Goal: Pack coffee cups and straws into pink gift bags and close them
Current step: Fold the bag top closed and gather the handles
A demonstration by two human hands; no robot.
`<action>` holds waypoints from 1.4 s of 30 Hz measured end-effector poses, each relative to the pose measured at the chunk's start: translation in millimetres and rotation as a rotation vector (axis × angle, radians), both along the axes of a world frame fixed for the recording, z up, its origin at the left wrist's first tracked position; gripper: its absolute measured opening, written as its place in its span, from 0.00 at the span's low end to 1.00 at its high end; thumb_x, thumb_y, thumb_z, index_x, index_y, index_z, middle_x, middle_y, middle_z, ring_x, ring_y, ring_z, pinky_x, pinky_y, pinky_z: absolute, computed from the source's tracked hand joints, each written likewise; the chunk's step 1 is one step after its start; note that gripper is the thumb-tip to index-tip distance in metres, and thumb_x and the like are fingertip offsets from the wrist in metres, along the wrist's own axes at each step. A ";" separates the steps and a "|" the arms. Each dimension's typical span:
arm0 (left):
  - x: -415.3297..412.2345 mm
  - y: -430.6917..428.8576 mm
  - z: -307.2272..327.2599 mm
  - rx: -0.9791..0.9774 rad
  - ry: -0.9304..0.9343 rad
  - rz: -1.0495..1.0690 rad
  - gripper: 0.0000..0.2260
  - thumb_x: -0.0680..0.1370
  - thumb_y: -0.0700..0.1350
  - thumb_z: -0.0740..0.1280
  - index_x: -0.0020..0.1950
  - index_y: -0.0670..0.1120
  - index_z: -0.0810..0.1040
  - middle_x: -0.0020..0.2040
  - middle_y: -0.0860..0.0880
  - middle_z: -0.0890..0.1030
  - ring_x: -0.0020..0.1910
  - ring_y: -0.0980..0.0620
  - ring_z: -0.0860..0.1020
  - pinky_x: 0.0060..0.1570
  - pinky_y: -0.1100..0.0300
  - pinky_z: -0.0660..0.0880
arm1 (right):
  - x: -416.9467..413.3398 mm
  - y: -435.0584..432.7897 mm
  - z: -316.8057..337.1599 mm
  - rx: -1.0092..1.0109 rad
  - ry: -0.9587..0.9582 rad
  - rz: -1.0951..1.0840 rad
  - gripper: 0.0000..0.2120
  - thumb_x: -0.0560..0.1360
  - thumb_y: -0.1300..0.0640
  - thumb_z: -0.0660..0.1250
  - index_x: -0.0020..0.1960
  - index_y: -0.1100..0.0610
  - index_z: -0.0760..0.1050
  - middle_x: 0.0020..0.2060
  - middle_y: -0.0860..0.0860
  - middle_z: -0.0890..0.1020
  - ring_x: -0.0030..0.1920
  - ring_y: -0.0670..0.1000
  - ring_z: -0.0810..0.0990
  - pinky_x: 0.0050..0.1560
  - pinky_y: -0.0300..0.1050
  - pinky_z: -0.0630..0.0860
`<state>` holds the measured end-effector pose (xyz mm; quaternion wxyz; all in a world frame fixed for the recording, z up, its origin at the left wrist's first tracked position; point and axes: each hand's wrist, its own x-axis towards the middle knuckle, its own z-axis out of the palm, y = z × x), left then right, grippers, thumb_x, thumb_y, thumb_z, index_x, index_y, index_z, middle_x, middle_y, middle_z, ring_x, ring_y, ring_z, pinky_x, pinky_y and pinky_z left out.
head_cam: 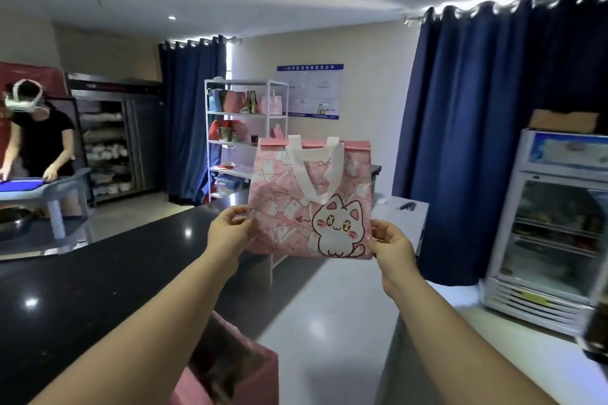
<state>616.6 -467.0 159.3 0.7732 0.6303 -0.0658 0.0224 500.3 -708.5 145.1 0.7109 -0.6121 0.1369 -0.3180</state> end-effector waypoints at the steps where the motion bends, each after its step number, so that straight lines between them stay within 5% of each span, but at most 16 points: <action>1: 10.3 -16.4 -2.3 0.009 0.001 0.003 0.05 0.75 0.40 0.72 0.48 0.48 0.79 0.47 0.45 0.84 0.46 0.46 0.83 0.38 0.56 0.79 | 11.1 -17.9 -3.3 0.005 -0.002 0.008 0.11 0.76 0.71 0.64 0.55 0.60 0.78 0.49 0.56 0.84 0.47 0.55 0.82 0.41 0.42 0.79; 14: 133.2 -131.3 28.4 0.063 -0.082 0.251 0.04 0.76 0.41 0.72 0.46 0.49 0.80 0.44 0.48 0.84 0.37 0.53 0.83 0.31 0.61 0.78 | 205.4 -162.0 14.4 0.016 -0.071 0.258 0.11 0.76 0.71 0.65 0.50 0.56 0.77 0.45 0.53 0.83 0.44 0.49 0.82 0.34 0.36 0.77; 23: 188.9 -62.5 -10.9 0.201 -0.038 0.515 0.05 0.77 0.37 0.69 0.49 0.47 0.80 0.47 0.45 0.83 0.46 0.44 0.83 0.44 0.45 0.81 | 358.1 -93.8 -24.3 0.061 0.051 0.445 0.10 0.74 0.70 0.69 0.47 0.56 0.80 0.42 0.51 0.85 0.43 0.50 0.84 0.36 0.39 0.80; 29: 222.0 -34.7 -32.8 0.225 0.023 0.704 0.08 0.76 0.36 0.70 0.42 0.49 0.81 0.42 0.47 0.83 0.42 0.48 0.81 0.29 0.60 0.77 | 429.1 -51.9 -52.5 0.014 0.173 0.575 0.13 0.70 0.73 0.69 0.45 0.56 0.81 0.36 0.49 0.86 0.37 0.48 0.84 0.30 0.36 0.77; 31: 230.0 -35.3 -43.4 0.219 0.041 0.784 0.06 0.76 0.37 0.70 0.44 0.49 0.80 0.43 0.47 0.83 0.43 0.48 0.82 0.34 0.58 0.80 | 451.1 -43.4 -59.5 -0.008 0.187 0.617 0.13 0.70 0.72 0.69 0.45 0.55 0.82 0.36 0.49 0.86 0.37 0.49 0.84 0.30 0.38 0.77; 38: 267.5 -115.7 -94.2 0.162 0.080 1.038 0.08 0.77 0.38 0.68 0.46 0.52 0.79 0.46 0.50 0.81 0.46 0.51 0.80 0.41 0.58 0.79 | 519.3 -57.3 -83.0 -0.091 0.239 0.893 0.20 0.73 0.70 0.67 0.62 0.55 0.77 0.49 0.48 0.83 0.47 0.46 0.81 0.39 0.39 0.76; 42: 301.5 -204.1 -117.7 0.163 0.065 1.079 0.09 0.77 0.39 0.69 0.48 0.54 0.79 0.46 0.54 0.81 0.47 0.58 0.79 0.43 0.66 0.77 | 546.9 -92.8 -94.2 -0.116 0.338 1.175 0.30 0.77 0.60 0.66 0.76 0.46 0.61 0.69 0.47 0.70 0.67 0.50 0.70 0.66 0.52 0.68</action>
